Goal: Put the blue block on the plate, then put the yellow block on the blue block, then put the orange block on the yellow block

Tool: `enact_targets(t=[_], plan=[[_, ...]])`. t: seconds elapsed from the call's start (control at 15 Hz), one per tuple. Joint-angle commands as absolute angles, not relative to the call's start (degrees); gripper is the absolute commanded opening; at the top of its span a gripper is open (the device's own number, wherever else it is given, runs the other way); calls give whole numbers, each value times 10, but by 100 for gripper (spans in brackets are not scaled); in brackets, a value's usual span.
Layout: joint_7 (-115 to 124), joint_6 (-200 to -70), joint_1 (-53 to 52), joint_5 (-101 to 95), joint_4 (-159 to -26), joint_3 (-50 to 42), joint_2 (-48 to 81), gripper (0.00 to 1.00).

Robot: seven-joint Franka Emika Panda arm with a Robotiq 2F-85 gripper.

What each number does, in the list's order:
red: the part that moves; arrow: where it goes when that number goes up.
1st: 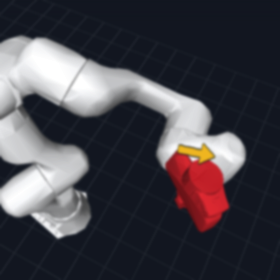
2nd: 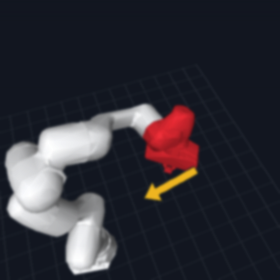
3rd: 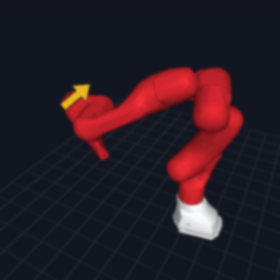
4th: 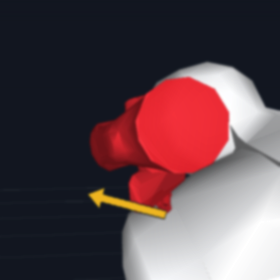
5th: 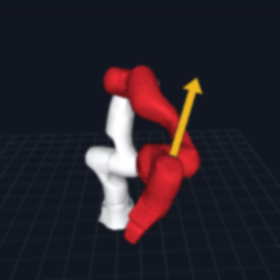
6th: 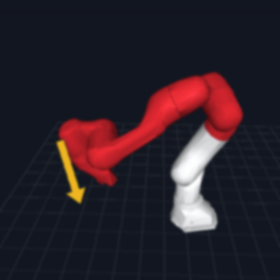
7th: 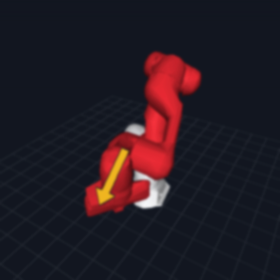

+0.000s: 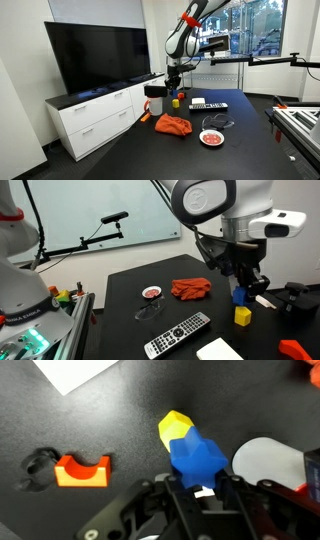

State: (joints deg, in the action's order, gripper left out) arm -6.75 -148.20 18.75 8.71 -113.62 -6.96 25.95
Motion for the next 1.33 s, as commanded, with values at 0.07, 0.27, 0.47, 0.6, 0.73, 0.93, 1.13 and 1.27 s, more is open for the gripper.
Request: enact_targets(t=[0.07, 0.27, 0.47, 0.6, 0.73, 0.93, 1.13, 1.27], plan=[[-122, -1480, 188, 95, -1189, -54, 190, 8], [-134, -1492, 172, 89, -1225, -48, 171, 8], [-137, -1541, 157, 89, -1258, -39, 173, 8], [-136, -1574, 146, 77, -1278, -36, 178, 8], [-140, -1597, 142, 74, -1297, -30, 177, 8], [-157, -1605, 141, 72, -1331, -20, 157, 8], [-189, -1598, 145, 81, -1367, -3, 126, 8], [-209, -1595, 139, 83, -1395, 8, 99, 8]])
